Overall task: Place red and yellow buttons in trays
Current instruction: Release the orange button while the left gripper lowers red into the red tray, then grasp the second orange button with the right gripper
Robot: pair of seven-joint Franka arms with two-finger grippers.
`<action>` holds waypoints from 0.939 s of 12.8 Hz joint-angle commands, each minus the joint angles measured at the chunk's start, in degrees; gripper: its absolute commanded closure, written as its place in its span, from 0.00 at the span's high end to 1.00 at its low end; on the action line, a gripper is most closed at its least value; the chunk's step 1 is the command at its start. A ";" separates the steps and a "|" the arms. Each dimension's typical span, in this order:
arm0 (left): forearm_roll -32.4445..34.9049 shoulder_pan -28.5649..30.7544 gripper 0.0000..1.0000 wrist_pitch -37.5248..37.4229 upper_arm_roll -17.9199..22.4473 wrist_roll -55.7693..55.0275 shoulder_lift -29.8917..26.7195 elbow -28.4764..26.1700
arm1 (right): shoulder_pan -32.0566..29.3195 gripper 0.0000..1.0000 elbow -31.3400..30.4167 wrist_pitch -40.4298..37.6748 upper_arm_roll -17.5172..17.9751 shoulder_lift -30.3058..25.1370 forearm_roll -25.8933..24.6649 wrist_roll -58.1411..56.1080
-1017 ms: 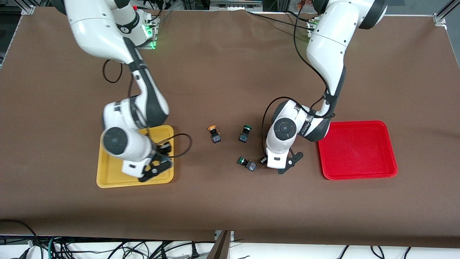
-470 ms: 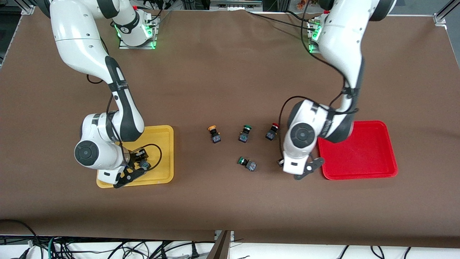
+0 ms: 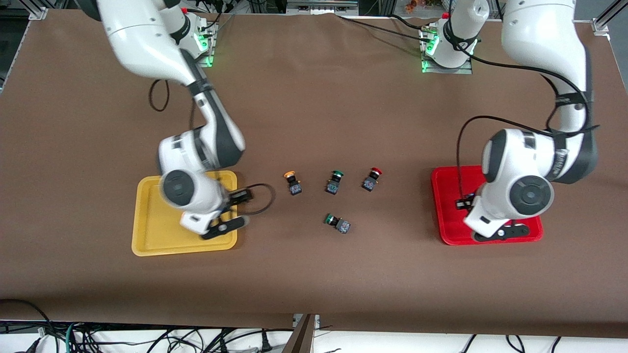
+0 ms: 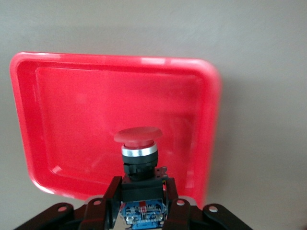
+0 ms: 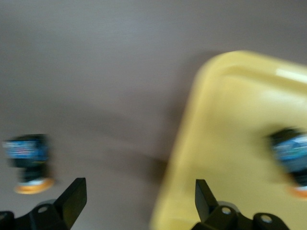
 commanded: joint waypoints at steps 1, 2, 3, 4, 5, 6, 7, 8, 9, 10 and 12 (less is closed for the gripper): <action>0.62 1.70 0.11 12.53 -1.11 9.03 -4.09 -12.75 | 5.06 1.00 -1.48 3.68 -0.36 0.76 2.04 8.02; 0.28 1.70 0.12 18.08 -1.19 9.23 -4.89 -17.15 | 6.38 1.00 -3.57 6.14 -0.36 0.85 2.13 9.78; -0.08 1.35 0.13 23.35 -1.46 9.05 -5.16 -21.11 | 7.69 1.00 -6.03 9.47 -0.28 1.02 2.22 12.15; 0.01 1.35 0.20 26.54 -1.46 9.23 -5.25 -23.07 | 9.36 1.00 -8.75 13.34 -0.19 1.03 2.39 14.96; 0.01 1.52 0.55 26.83 -1.46 9.23 -5.34 -23.26 | 10.86 1.00 -11.22 16.94 -0.19 1.11 2.48 16.64; 0.01 1.44 1.00 26.83 -1.46 9.23 -5.34 -23.26 | 11.57 1.00 -12.98 19.50 -0.19 1.11 2.48 17.35; 0.01 1.09 1.00 26.31 -1.46 9.05 -5.51 -22.83 | 12.18 0.99 -14.22 21.44 -0.19 1.29 2.48 17.62; 0.01 0.83 1.00 24.65 -1.55 8.88 -6.38 -22.21 | 12.19 0.90 -14.58 22.07 -0.19 1.55 2.48 17.53; -0.08 0.39 1.00 22.46 -2.07 8.44 -7.87 -21.16 | 11.93 0.70 -14.58 21.99 -0.19 1.47 2.48 16.92; -0.17 0.12 1.00 18.00 -3.81 7.92 -9.63 -19.15 | 11.75 0.45 -14.41 21.73 -0.27 1.29 2.39 16.57; -0.17 0.12 1.00 9.46 -8.20 5.90 -11.92 -15.71 | 11.14 0.00 -13.97 20.59 -0.36 0.77 2.39 16.21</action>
